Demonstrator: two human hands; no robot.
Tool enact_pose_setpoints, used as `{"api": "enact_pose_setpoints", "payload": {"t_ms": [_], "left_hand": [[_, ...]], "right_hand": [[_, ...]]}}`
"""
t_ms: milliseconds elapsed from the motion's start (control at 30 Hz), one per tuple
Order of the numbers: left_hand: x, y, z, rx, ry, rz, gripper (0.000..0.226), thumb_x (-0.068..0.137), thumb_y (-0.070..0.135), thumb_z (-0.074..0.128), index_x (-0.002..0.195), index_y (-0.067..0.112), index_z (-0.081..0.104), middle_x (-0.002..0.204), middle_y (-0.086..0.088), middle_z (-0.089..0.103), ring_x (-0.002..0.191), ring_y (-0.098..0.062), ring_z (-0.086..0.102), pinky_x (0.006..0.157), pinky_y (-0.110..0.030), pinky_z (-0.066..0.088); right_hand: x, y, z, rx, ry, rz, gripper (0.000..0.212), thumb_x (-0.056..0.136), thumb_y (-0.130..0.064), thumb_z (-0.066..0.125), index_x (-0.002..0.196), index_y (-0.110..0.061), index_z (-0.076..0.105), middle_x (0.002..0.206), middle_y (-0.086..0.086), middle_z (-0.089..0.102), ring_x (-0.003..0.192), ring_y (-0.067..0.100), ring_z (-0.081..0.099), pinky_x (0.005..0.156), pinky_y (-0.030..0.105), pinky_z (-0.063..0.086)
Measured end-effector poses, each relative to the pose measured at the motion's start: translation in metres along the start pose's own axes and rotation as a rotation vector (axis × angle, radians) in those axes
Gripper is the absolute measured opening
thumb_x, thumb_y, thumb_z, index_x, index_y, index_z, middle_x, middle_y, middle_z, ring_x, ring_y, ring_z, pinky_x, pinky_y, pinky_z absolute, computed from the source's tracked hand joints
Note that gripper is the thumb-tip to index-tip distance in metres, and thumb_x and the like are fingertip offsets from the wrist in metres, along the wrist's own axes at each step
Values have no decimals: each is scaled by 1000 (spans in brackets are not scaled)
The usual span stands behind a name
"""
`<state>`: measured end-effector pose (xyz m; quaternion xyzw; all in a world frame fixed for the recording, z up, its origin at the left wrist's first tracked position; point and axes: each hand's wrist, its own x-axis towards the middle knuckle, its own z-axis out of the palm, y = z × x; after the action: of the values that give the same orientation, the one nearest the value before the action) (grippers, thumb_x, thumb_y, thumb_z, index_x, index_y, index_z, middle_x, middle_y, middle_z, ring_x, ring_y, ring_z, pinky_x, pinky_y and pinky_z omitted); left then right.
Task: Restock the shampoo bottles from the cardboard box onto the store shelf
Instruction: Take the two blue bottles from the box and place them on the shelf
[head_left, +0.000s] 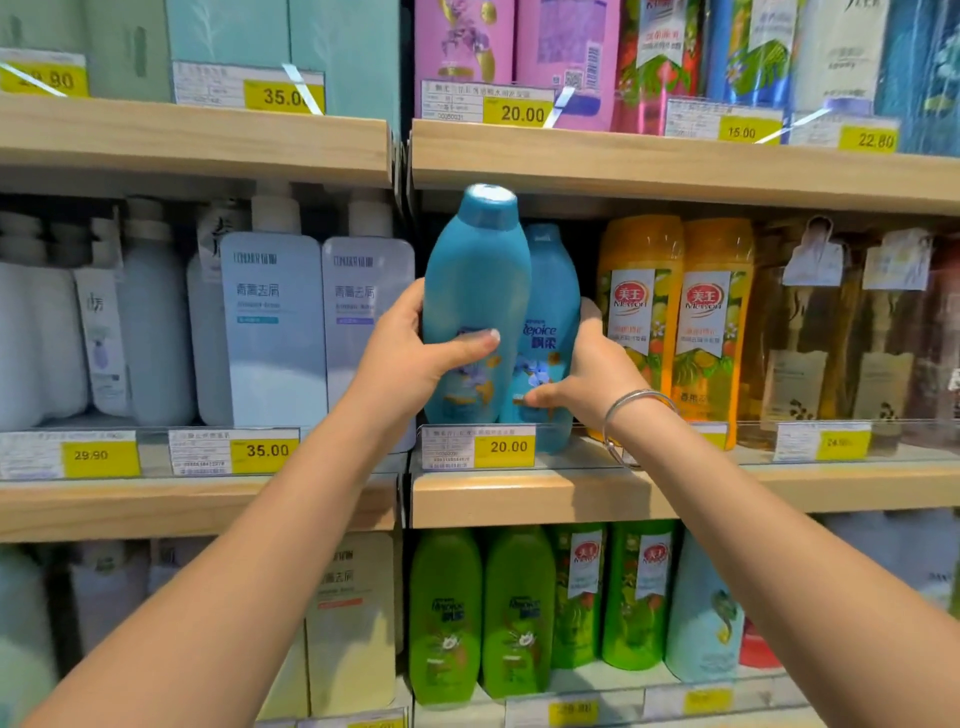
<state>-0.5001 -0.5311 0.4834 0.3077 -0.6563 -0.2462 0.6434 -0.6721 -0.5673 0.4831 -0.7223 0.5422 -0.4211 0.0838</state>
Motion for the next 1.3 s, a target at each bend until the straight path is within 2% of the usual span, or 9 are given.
{"api": "enact_pose_setpoints", "payload": {"t_ms": [100,233,400,533,700,833,900,1033,1300], "left_hand": [[2,-4,2,-120,32,-67,40,73,13,76,108,19,59,105,-2,71,94,-18,69,81,-35,56],[6,-8,14,-138,49,-133,29,80,9,70,105,14,58,98,-2,70,81,-12,70,69,-28,58],[15,-13,26,-142,15,-236,18,83,12,69,97,16,58,89,-4,71,72,-22,67,72,-34,59],[25,-14,34,-168,-7,-322,15,81,14,70,94,9,64,79,-6,72,67,-21,68,62,-30,60],[33,-12,57,-258,-36,-438,28,80,12,71,105,2,64,83,-8,71,59,-13,69,54,-25,58],[36,-11,71,-238,-126,-415,41,86,16,65,124,6,52,115,-10,66,96,-17,66,72,-25,55],[34,-7,70,-311,-236,-437,37,92,16,57,127,10,49,121,-8,64,107,-18,62,88,-29,51],[30,-1,59,-187,-261,-353,35,94,8,44,129,13,51,108,-3,66,92,-13,64,74,-24,53],[14,-3,43,261,-292,-261,59,95,13,50,147,26,25,131,4,51,111,-11,53,91,-25,43]], "right_hand": [[9,-3,3,-90,-49,33,82,70,-18,80,133,-4,31,123,13,58,111,29,57,93,39,51],[27,-3,11,-3,-95,153,75,76,-16,73,133,-9,25,125,9,51,113,28,52,97,40,46],[26,7,11,-256,-98,91,52,101,-37,23,144,-6,24,147,14,36,134,28,37,108,31,27],[21,-1,0,-38,67,142,57,90,-1,45,142,-10,24,137,18,47,127,33,44,100,33,39],[7,3,-13,278,129,28,54,81,0,55,131,-11,38,117,12,60,105,27,60,89,40,53],[-7,4,-18,331,81,-21,73,77,-7,68,136,-14,25,123,5,51,101,19,57,69,22,51],[-9,6,-17,305,106,-26,86,75,-17,74,139,-17,16,133,8,46,108,22,56,78,28,54],[-11,3,-11,167,218,-62,105,72,-26,77,147,-22,3,147,9,30,129,27,41,101,43,46],[-21,-4,0,-77,359,-62,95,75,-27,73,147,-24,10,142,12,27,129,29,28,104,34,31]]}}
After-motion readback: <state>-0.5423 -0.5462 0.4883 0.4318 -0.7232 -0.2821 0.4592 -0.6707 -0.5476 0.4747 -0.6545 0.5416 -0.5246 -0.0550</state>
